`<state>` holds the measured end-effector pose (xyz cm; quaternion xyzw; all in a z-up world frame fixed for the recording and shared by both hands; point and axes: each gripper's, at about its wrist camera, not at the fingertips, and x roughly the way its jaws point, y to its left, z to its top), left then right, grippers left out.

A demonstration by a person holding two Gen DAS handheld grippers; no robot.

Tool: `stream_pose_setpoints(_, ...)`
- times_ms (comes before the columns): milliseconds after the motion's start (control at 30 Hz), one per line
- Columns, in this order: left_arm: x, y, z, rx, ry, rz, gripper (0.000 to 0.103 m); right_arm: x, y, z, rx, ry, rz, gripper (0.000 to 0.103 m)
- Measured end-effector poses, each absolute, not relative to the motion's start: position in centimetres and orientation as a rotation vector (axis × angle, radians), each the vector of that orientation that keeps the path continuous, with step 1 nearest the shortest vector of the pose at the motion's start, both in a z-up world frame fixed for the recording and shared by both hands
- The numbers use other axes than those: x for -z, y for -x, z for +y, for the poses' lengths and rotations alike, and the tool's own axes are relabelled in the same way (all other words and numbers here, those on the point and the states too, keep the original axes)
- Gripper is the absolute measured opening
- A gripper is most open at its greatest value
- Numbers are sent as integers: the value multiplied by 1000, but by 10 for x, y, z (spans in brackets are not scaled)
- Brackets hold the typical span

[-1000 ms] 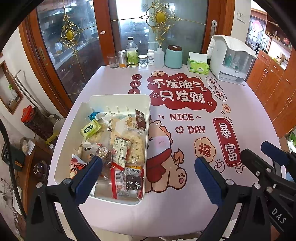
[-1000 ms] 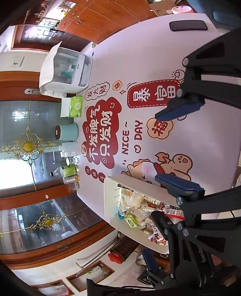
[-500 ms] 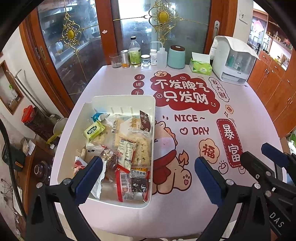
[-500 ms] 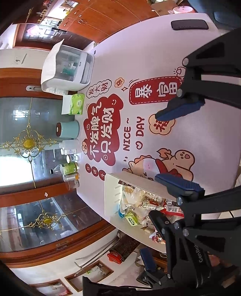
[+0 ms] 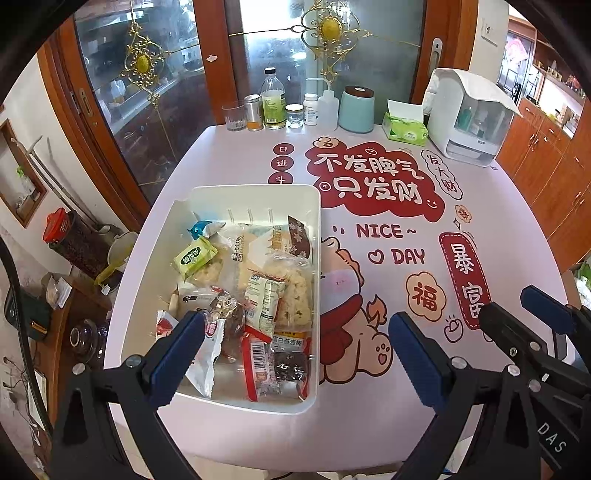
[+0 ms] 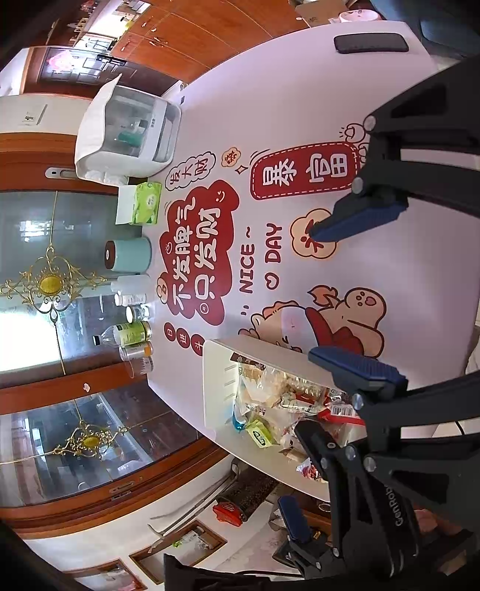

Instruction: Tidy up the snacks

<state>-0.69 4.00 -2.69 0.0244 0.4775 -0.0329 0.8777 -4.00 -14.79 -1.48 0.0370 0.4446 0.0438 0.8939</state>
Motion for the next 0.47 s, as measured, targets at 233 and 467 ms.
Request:
stream_pose_setpoints(233, 31, 5, 44, 70, -56, 1010, 99, 18, 40, -141, -87, -73, 928, 59)
stream_pose_setpoints(467, 34, 4, 44, 75, -60, 1029, 99, 22, 40, -137, -75, -79, 944, 59)
